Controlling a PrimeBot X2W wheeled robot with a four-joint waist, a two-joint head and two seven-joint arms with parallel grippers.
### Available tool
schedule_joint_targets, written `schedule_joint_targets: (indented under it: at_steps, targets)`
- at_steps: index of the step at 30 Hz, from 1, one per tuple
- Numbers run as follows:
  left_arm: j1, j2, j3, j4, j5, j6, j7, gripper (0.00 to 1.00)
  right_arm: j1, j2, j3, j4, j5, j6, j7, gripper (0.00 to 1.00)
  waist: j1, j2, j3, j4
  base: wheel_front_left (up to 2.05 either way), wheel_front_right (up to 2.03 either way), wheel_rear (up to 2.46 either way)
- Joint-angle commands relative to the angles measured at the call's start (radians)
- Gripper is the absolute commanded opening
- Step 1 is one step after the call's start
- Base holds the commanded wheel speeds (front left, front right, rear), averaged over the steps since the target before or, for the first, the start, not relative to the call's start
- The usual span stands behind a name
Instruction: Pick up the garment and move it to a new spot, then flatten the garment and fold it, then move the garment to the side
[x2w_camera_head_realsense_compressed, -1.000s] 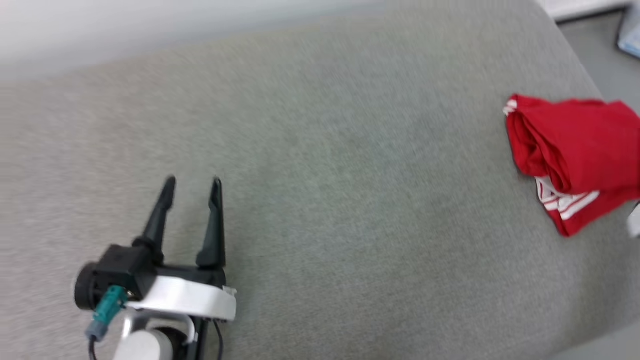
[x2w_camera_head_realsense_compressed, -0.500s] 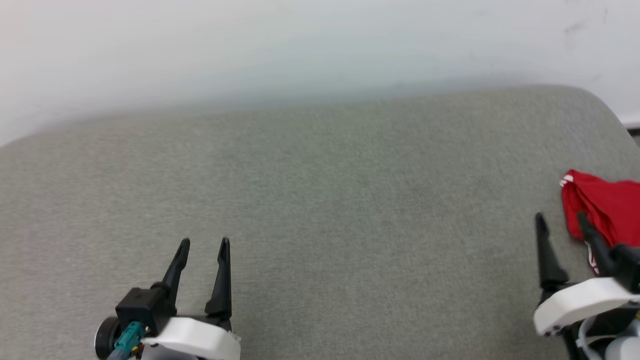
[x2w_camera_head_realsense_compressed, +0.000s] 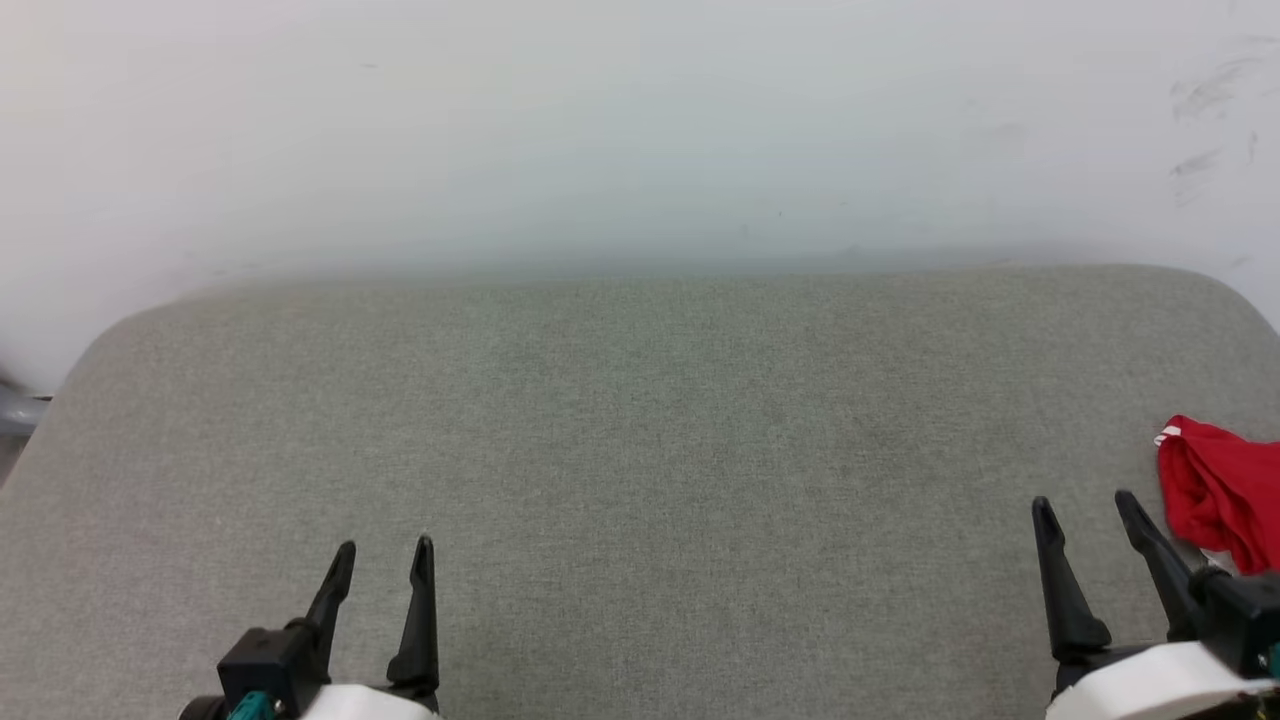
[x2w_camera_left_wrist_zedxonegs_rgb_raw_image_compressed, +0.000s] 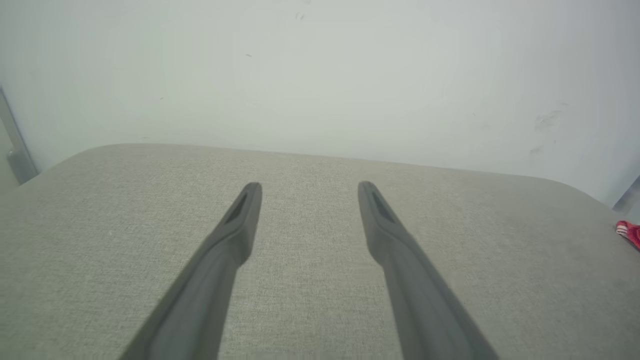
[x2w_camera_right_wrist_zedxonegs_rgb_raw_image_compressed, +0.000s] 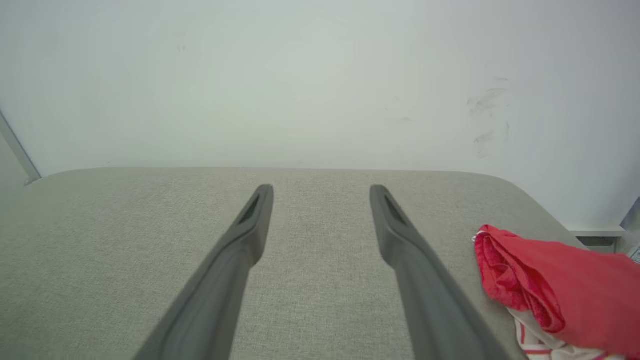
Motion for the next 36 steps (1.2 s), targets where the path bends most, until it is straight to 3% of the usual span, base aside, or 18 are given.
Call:
schedule_joint_targets:
  at_steps: [1, 33, 34, 36]
  targets:
    - [0.018, 0.000, 0.002, 0.006, 0.000, -0.002, -0.004, 1.00, 0.018, 0.005, -0.001, -0.011, -0.005, -0.001, 0.005, 1.00, 0.0001, -0.0001, -0.005, -0.003, 0.00, 0.00, 0.00]
    - [0.026, -0.012, 0.023, 0.035, 0.026, -0.002, -0.011, 1.00, 0.026, 0.008, 0.036, -0.003, 0.037, -0.001, -0.004, 1.00, 0.0001, -0.0001, -0.024, -0.008, 0.00, 0.00, 0.00]
    - [0.034, -0.013, 0.022, 0.035, 0.024, -0.001, -0.004, 0.00, 0.036, 0.004, 0.036, -0.005, 0.031, 0.000, 0.001, 0.00, 0.0001, -0.0001, -0.023, -0.008, 0.00, 0.00, 0.00]
    - [0.041, -0.020, 0.021, 0.051, 0.022, -0.001, -0.001, 0.00, 0.046, 0.004, 0.037, 0.011, 0.031, 0.000, 0.002, 0.00, 0.0002, -0.0001, -0.023, -0.008, 0.00, 0.00, 0.00]
